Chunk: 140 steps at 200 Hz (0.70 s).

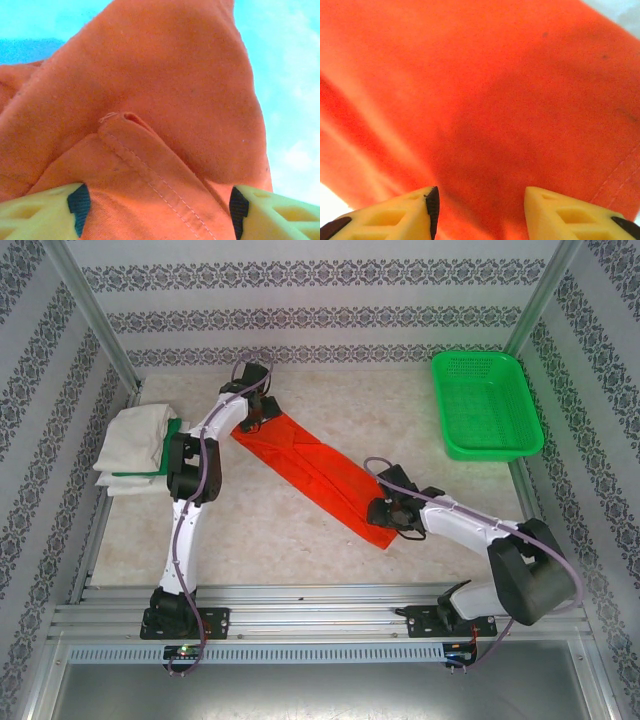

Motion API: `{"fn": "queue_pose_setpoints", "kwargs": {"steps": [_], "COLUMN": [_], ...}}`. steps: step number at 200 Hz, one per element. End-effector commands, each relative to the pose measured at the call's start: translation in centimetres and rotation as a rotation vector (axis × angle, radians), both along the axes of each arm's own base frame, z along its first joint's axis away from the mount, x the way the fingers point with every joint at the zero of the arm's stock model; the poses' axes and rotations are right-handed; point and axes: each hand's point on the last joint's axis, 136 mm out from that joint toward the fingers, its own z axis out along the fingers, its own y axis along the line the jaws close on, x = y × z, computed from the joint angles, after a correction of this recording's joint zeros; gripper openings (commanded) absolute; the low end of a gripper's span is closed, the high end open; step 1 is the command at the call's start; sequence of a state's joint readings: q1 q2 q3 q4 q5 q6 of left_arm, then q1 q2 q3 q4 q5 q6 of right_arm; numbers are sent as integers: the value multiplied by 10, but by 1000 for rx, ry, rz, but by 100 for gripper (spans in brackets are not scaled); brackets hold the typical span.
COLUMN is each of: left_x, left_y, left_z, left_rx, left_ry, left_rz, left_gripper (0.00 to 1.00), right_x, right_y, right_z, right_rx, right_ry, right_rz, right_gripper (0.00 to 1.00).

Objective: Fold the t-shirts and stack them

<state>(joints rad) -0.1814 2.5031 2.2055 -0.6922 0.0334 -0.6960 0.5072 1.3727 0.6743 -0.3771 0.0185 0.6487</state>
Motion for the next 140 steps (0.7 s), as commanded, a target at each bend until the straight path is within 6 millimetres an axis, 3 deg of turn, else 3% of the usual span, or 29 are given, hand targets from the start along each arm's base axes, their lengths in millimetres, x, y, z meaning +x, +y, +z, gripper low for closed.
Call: {"fn": "queue_pose_setpoints", "kwargs": {"steps": [1,14,23,41,74,110,140], "left_x": [-27,-29,-30,-37,-71,-136,-193], "left_y": [2,0,-2,-3,5,18,48], "left_z": [-11,10,26,64,111,114,109], "left_rx": [7,-7,-28,-63,-96,-119,-6], "left_ry": [114,78,44,-35,-154,-181,-183], "left_rz": [-30,-31,-32,-31,4,45,78], "left_gripper": [84,97,100,100,100,100,100], "right_x": [19,36,49,80,132,176,200], "right_y": [-2,-1,-2,5,48,116,179], "right_z": [32,47,56,72,85,74,58], "right_rx": [-14,-19,-34,-69,-31,55,120], "right_ry": [-114,-187,-225,-288,-346,-314,-288], "right_rz": [-2,6,4,27,123,261,333], "right_gripper": [50,53,55,57,58,57,56]}}
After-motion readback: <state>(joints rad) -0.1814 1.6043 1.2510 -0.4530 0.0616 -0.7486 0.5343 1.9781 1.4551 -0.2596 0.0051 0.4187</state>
